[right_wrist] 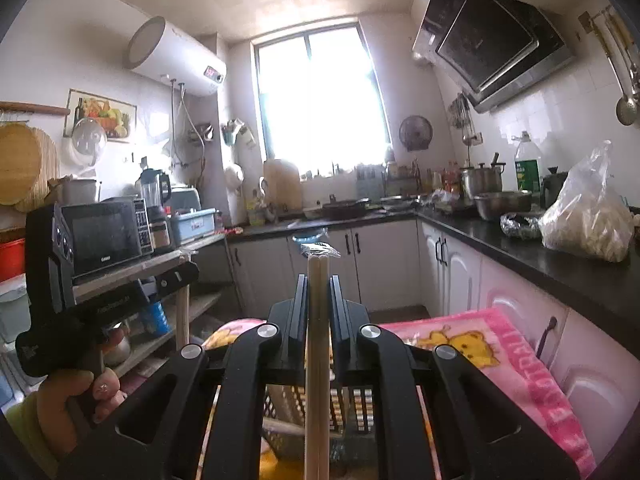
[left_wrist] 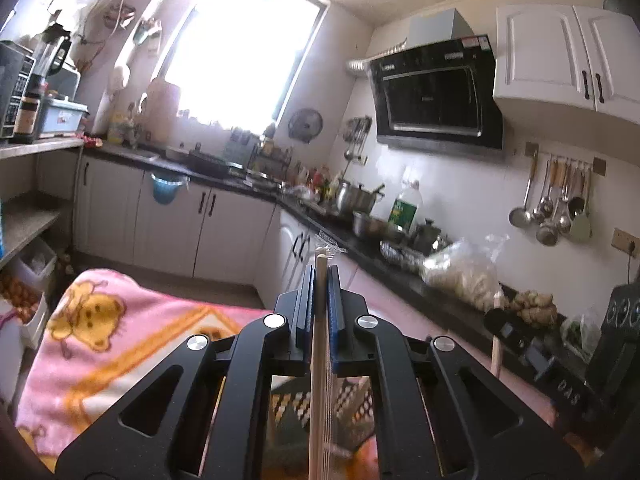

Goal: Organize utensils
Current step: 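Lift both held chopsticks upright and carry them over the caddy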

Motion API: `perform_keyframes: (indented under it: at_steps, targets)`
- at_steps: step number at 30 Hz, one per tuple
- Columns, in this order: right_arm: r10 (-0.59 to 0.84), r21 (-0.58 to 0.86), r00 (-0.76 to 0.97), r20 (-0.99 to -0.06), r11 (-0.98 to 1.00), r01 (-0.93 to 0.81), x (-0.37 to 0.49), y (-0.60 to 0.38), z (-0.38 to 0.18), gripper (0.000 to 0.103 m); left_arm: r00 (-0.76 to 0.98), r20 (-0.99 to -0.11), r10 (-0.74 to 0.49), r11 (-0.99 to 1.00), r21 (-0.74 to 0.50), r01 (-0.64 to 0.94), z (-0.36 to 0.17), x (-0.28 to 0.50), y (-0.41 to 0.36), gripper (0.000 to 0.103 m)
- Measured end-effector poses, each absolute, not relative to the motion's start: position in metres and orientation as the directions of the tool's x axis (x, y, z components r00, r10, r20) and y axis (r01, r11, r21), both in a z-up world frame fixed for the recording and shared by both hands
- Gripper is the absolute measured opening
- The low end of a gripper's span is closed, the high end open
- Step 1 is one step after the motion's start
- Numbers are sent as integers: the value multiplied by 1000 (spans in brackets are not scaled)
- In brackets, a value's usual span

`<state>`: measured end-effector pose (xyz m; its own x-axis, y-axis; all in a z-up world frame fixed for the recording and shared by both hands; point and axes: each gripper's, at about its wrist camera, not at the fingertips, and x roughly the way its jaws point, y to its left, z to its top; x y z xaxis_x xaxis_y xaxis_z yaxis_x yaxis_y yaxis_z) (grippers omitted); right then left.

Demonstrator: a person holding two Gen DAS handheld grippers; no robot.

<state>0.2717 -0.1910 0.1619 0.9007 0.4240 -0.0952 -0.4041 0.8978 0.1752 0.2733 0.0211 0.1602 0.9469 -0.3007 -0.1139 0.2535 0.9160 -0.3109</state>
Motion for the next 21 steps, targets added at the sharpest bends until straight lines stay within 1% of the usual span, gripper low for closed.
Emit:
perform_keyframes:
  at_steps: [2,7,15,21]
  targets:
    - [415,172,907,-76,901,-398,278,-190,162,10,959,-78,-272,926,-290,240,165,277,18,1]
    - [397,153,917,-30,909,-388,296,-189,159,10,970,-29,-242,935,-275,225,168,291,13,1]
    - [347,126,937,40,929,-349,329,-182,150,10,977,-12,-212,942,-269,201,155,319,9,1]
    - [296,146,954,43,943,-299,356,-182,137,10,980,-12,-201,944,-270,191,139,338,7,1]
